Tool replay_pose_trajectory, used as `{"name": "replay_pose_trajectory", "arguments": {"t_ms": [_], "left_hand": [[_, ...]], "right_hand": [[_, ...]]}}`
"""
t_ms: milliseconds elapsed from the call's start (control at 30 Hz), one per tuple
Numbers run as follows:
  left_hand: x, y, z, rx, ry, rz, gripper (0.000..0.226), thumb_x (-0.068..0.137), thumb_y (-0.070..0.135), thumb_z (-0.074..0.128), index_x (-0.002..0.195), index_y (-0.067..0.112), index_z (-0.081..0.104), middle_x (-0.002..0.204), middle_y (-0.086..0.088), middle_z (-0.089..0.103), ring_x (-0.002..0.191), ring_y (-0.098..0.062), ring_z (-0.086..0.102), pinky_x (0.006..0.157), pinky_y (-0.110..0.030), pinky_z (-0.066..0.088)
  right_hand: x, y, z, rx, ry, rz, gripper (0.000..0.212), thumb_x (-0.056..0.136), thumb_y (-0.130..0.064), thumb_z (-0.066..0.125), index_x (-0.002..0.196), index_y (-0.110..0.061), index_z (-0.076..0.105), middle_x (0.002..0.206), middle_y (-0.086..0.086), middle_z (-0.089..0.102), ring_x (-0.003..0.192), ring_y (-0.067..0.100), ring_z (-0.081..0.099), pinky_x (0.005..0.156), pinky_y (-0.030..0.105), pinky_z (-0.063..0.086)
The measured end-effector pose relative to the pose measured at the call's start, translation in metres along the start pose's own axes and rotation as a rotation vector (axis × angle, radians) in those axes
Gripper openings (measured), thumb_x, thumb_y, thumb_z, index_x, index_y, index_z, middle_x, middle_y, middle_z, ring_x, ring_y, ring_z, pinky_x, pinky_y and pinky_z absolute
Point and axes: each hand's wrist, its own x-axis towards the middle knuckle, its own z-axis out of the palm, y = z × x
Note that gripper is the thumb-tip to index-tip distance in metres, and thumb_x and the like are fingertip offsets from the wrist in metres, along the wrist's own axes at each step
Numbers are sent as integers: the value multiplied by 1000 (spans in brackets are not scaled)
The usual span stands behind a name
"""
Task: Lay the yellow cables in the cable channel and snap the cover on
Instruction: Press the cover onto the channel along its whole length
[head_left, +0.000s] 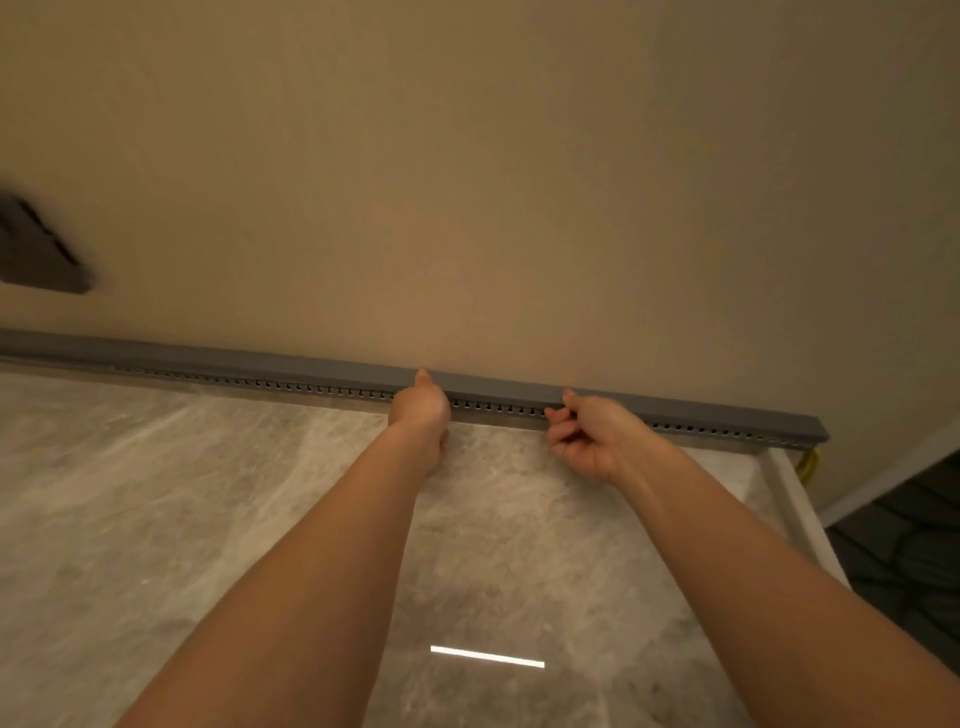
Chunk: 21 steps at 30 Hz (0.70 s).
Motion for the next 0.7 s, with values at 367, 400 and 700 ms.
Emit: {"name": "replay_pose_trajectory", "arguments": {"t_ms": [367, 400, 700], "left_hand": [[-11, -19, 31, -120, 113, 16, 63, 93, 57, 37, 111, 0, 58, 66, -7, 46, 48, -22, 40, 40, -25, 31], [-15, -21, 39, -130, 56, 18, 56, 92, 55, 41, 102, 3, 60, 63, -7, 45, 45, -21, 39, 39, -23, 30], [-44, -37, 98, -204, 38, 96, 44, 90, 42, 54, 53, 19, 59, 39, 8, 58, 55, -14, 58, 73, -32, 52]], "right_hand": [[-1, 1, -2, 18, -28, 13, 17, 101, -11, 36, 88, -6, 46, 71, 5, 42, 42, 2, 36, 26, 10, 24], [-1, 0, -3, 26, -39, 21, 18, 101, -11, 36, 86, -6, 46, 70, 5, 42, 35, 2, 37, 26, 10, 24], [-7, 1, -10, 50, -113, 32, 31, 98, -14, 45, 69, -5, 48, 60, 2, 39, 23, 3, 32, 25, 11, 28]]}}
